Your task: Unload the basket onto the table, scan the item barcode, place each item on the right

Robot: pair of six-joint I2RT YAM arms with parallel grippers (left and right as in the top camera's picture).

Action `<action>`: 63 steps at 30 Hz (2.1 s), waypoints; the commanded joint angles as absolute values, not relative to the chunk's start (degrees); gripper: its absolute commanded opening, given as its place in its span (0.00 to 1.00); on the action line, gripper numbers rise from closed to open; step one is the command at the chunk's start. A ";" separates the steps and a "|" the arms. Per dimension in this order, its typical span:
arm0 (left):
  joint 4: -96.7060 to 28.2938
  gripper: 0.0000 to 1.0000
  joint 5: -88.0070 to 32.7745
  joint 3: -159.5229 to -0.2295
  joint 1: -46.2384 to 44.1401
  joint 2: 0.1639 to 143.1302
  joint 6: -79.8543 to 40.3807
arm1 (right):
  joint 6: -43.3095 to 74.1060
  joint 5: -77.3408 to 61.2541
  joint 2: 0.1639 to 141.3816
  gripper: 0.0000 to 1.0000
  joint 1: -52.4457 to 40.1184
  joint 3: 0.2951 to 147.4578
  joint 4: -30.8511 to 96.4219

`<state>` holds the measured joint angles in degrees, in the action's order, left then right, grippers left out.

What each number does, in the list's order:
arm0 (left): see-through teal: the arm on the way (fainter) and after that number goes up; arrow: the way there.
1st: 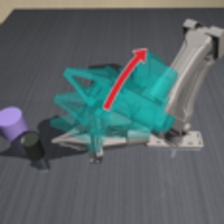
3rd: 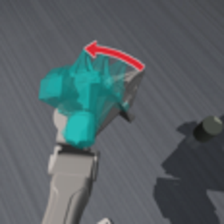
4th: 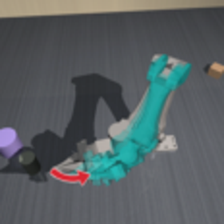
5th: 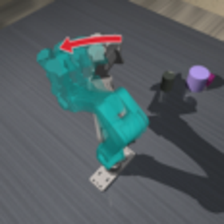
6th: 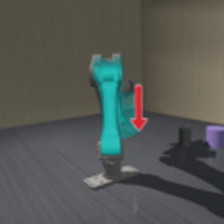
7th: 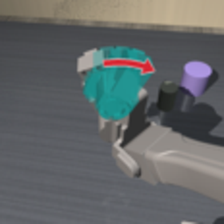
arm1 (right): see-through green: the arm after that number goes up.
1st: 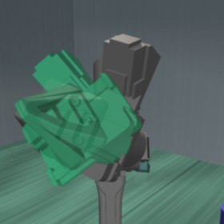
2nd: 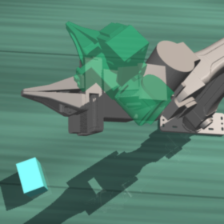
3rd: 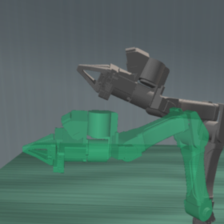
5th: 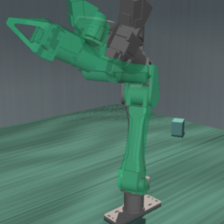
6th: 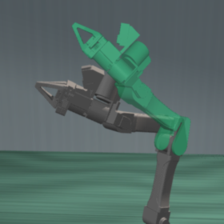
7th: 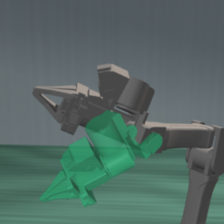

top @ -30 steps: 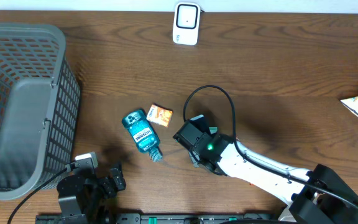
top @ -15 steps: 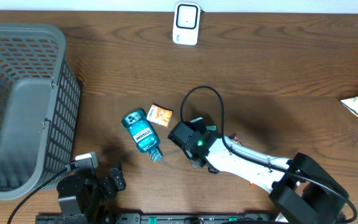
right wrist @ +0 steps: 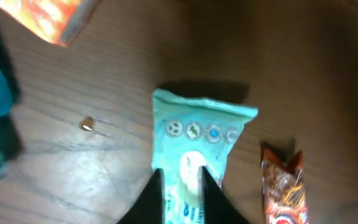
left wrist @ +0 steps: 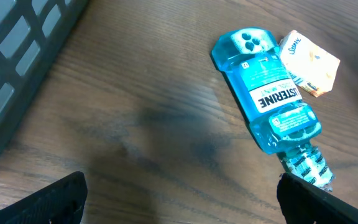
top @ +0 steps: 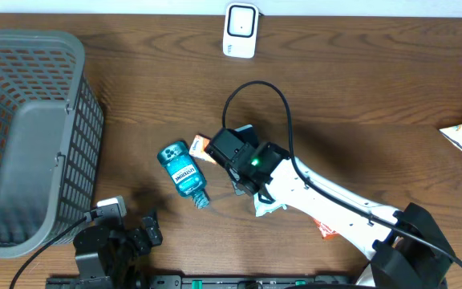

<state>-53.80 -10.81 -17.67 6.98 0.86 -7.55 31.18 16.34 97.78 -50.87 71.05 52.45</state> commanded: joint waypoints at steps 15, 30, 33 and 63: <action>-55.68 0.98 -10.94 -17.23 7.01 0.67 -7.79 | 37.67 12.49 98.59 0.04 -49.06 53.04 41.67; -55.70 0.98 -10.96 -17.23 7.01 0.67 -7.79 | 37.67 9.28 98.59 0.16 -49.06 48.93 36.60; -55.70 0.98 -10.96 -17.23 7.01 0.67 -7.79 | 35.05 8.64 98.56 0.19 -49.04 50.00 36.77; -55.70 0.98 -10.96 -17.23 7.01 0.67 -7.79 | 23.97 15.55 98.59 0.73 -53.10 61.21 55.86</action>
<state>-53.80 -10.81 -17.67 6.96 0.86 -7.55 24.25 10.74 98.39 -51.59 64.20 57.76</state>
